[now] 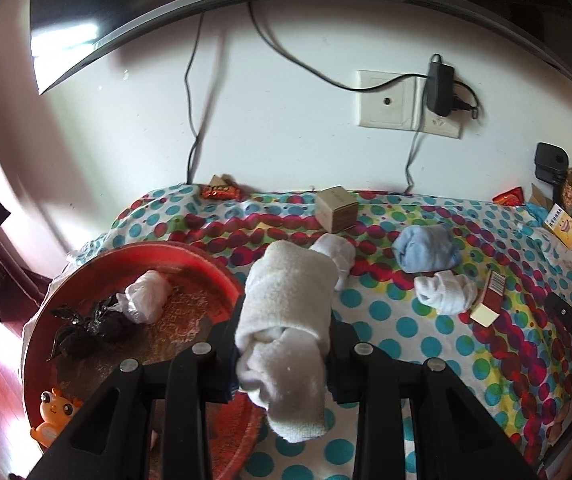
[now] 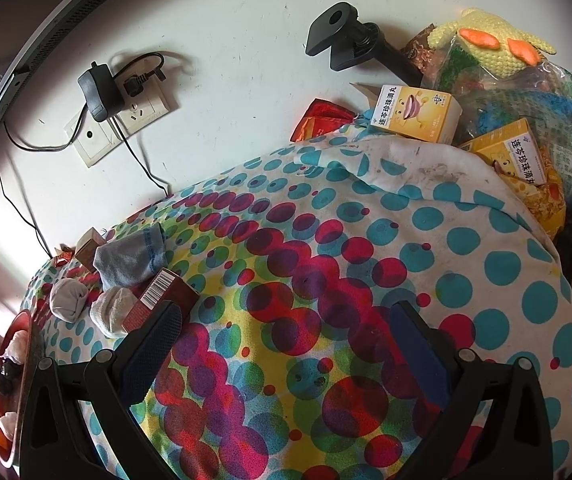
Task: Organize objects
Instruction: 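Lift the white cloth with the left tool and carry it over the tray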
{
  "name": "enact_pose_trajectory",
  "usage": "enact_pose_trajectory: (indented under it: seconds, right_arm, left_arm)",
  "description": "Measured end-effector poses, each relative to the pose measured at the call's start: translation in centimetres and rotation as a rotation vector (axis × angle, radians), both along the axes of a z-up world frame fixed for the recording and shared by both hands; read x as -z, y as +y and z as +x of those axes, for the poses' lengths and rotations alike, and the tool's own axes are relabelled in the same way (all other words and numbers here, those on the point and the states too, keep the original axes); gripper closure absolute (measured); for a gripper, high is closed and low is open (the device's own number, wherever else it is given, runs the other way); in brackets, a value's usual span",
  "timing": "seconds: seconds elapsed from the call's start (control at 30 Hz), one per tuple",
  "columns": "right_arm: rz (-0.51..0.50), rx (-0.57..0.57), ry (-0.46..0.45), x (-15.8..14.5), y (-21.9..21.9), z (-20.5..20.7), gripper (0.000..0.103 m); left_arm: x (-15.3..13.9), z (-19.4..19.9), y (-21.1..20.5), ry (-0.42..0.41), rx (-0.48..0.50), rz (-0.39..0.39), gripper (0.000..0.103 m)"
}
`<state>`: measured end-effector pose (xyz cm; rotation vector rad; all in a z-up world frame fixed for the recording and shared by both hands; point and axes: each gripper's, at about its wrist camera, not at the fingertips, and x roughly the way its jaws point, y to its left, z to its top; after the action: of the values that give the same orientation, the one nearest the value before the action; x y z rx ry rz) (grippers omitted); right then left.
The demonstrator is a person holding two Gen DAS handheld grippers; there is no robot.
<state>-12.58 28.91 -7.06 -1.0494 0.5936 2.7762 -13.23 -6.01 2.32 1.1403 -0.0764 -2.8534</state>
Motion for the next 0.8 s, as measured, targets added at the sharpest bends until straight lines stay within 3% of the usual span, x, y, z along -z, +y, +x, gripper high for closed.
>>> enact_pose_trajectory:
  seconds: [0.3,0.47,0.8]
  right_arm:
    - [0.0,-0.008,0.005,0.0,-0.1,0.0,0.0]
    - [0.002,-0.009,0.005,0.0,-0.1,0.0,0.0]
    - [-0.002,-0.019,-0.001,-0.1,-0.2,-0.1,0.0]
  left_arm:
    - [0.9,-0.2,-6.5,-0.014,-0.082,0.016,0.071]
    - [1.0,-0.5,-10.1,-0.042,-0.086,0.09,0.071]
    - [3.0,-2.5,-11.9,-0.115,-0.131,0.177,0.071]
